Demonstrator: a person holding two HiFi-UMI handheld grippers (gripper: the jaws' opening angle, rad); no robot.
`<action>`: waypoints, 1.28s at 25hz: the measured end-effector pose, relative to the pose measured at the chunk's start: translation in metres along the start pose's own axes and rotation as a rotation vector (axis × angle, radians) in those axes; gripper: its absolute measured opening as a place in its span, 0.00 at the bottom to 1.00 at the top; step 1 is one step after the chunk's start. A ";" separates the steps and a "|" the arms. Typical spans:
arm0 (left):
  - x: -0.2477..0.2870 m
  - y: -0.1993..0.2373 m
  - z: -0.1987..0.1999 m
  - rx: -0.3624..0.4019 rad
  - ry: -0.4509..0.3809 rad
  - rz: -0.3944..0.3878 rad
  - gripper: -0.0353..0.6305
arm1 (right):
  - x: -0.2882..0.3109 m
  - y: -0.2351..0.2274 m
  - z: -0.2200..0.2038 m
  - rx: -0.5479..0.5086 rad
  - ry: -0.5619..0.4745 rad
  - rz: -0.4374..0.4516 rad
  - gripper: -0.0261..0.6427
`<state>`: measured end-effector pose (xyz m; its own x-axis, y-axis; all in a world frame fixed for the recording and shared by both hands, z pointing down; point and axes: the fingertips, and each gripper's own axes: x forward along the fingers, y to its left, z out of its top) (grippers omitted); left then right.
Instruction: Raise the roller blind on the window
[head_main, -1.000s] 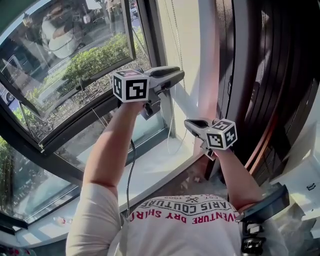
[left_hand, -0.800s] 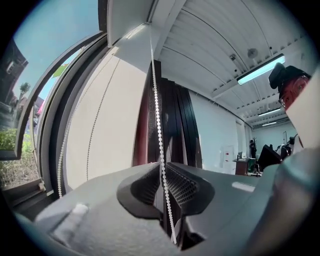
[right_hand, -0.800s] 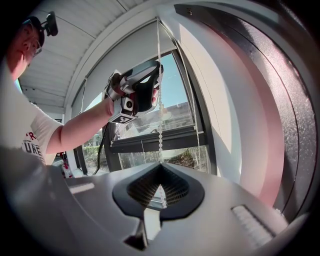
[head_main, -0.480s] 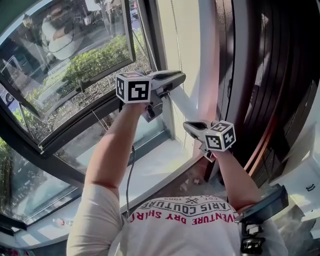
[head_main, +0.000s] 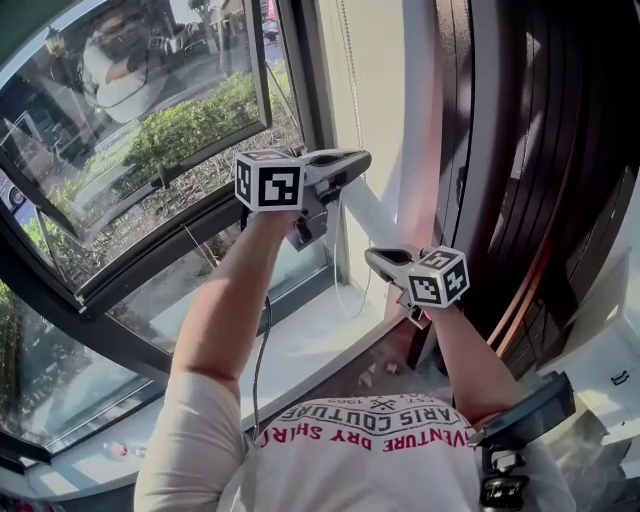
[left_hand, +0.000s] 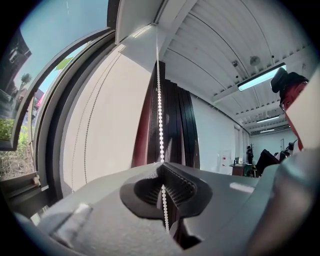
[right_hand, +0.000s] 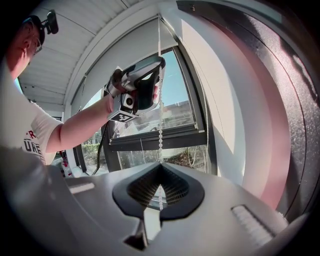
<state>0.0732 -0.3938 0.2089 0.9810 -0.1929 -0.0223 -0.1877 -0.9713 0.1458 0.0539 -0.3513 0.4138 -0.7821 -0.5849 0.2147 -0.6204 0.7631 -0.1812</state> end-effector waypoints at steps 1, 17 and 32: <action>-0.001 0.002 -0.001 -0.005 -0.001 0.004 0.06 | 0.001 0.000 -0.001 0.002 0.002 0.000 0.05; -0.020 0.031 -0.088 -0.039 0.056 0.066 0.06 | 0.035 -0.005 -0.083 0.090 0.159 0.022 0.05; -0.017 0.028 -0.139 0.012 0.111 0.139 0.06 | 0.042 -0.019 -0.131 0.118 0.259 0.002 0.05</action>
<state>0.0586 -0.3983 0.3505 0.9450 -0.3094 0.1063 -0.3216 -0.9381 0.1284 0.0407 -0.3543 0.5522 -0.7522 -0.4817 0.4496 -0.6328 0.7184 -0.2889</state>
